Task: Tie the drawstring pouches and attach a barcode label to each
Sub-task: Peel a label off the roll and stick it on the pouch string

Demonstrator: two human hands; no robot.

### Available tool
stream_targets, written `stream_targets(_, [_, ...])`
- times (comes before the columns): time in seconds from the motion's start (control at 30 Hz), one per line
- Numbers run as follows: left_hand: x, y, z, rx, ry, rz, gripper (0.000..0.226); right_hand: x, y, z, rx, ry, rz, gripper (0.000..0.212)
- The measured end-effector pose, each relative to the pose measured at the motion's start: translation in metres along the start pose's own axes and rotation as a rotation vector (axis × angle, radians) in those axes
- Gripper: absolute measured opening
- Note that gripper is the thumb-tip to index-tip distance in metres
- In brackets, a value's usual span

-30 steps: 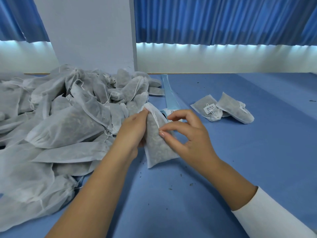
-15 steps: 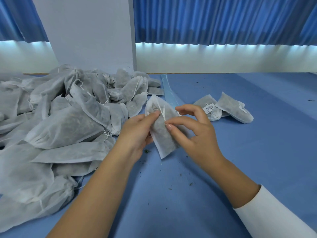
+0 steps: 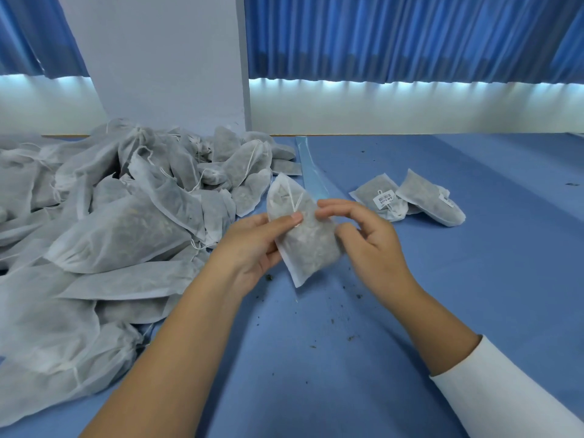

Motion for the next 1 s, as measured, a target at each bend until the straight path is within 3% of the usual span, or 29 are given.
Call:
stream_targets(0.17, [-0.011, 0.032, -0.002, -0.233, -0.026, -0.142, 0.014, -0.016, 0.024, -0.016, 0.221, -0.029, -0.166, 0.029])
stream_targets(0.23, [-0.012, 0.038, -0.001, -0.298, -0.022, -0.154, 0.013, -0.024, 0.02, -0.031, 0.311, -0.09, -0.112, 0.03])
stream_targets(0.3, [-0.013, 0.039, -0.001, -0.32, -0.016, -0.136, 0.005, -0.03, 0.012, -0.048, 0.323, -0.156, -0.017, 0.045])
stream_targets(0.37, [-0.013, 0.038, 0.001, -0.319, -0.001, -0.124, 0.01, -0.031, 0.002, -0.059, 0.282, -0.211, 0.069, 0.055])
stream_targets(0.53, [-0.014, 0.037, 0.005, -0.29, 0.042, -0.15, 0.012, -0.033, -0.009, -0.06, 0.209, -0.21, 0.132, 0.058])
stream_targets(0.63, [-0.014, 0.033, -0.002, -0.375, -0.015, -0.086, 0.012, -0.032, -0.01, -0.055, 0.231, -0.169, 0.129, 0.058])
stream_targets(0.77, [-0.012, 0.016, -0.022, -0.711, -0.268, 0.05, 0.011, -0.029, -0.012, -0.05, 0.226, -0.14, 0.167, 0.055])
stream_targets(0.93, [-0.008, -0.001, -0.021, -0.678, -0.35, 0.18, 0.045, -0.026, -0.014, -0.049, 0.242, -0.139, 0.221, 0.052])
stream_targets(1.0, [-0.009, -0.001, -0.017, -0.662, -0.314, 0.198, 0.046, -0.025, -0.014, -0.049, 0.236, -0.143, 0.233, 0.051])
Point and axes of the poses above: each hand's wrist, its own x-axis away from the middle knuckle, its own y-axis out of the back of the hand, z = x × y, the point moved 10 cm from there along -x, towards the middle knuckle, and after that the axes turned 11 degrees about -y, right-handed, at the moved point
